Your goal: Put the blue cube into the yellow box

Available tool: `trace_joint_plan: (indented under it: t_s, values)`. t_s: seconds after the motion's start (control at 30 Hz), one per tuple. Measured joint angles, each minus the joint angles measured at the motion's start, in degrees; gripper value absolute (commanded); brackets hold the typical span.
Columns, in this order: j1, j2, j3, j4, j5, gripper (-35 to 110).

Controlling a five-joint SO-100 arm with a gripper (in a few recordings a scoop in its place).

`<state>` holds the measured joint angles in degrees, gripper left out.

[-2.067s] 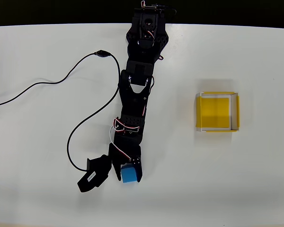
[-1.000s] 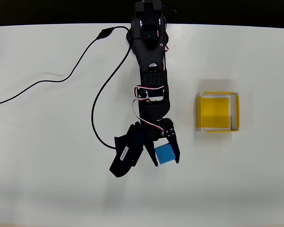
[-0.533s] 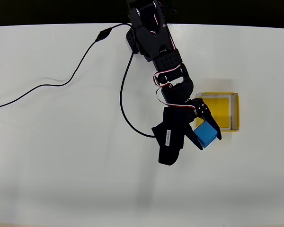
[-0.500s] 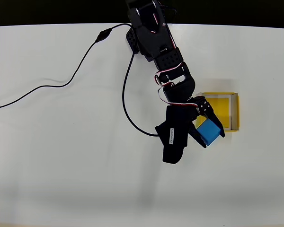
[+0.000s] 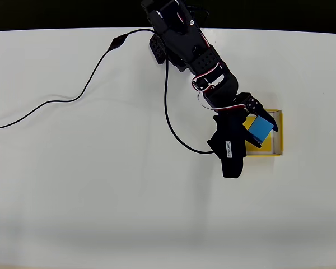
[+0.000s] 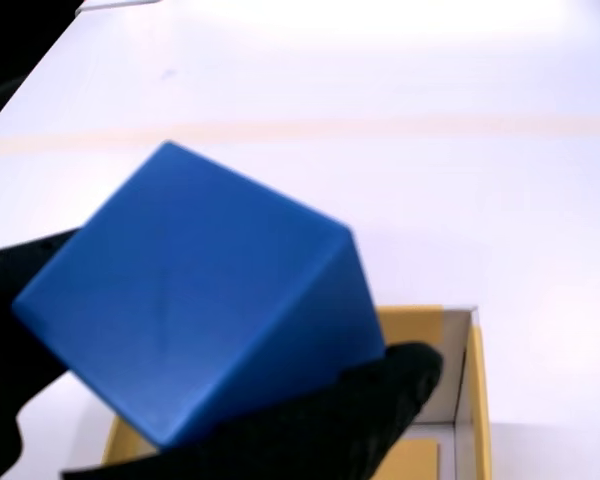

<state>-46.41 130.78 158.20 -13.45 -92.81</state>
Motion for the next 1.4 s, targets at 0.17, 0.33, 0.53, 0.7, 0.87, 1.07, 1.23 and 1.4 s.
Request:
trace_joint_plan:
  t_s: [0.17, 0.33, 0.53, 0.7, 0.87, 1.07, 1.23, 1.4]
  values:
    - [0.0, -3.43, 0.0, -1.85, 2.29, 16]
    - [0.0, -8.44, 0.0, -3.87, 3.43, 17]
    - [-0.09, -13.01, 0.0, -5.98, 4.66, 19]
    - [0.0, -17.49, 0.0, -8.35, 4.66, 27]
    - [0.0, -18.98, 0.0, -10.2, 4.66, 37]
    - [0.0, -19.07, 0.0, -10.63, 4.66, 38]
    - [0.88, -19.07, -0.35, -11.95, 2.46, 29]
    - [5.63, -16.96, -7.29, -7.47, -0.26, 18]
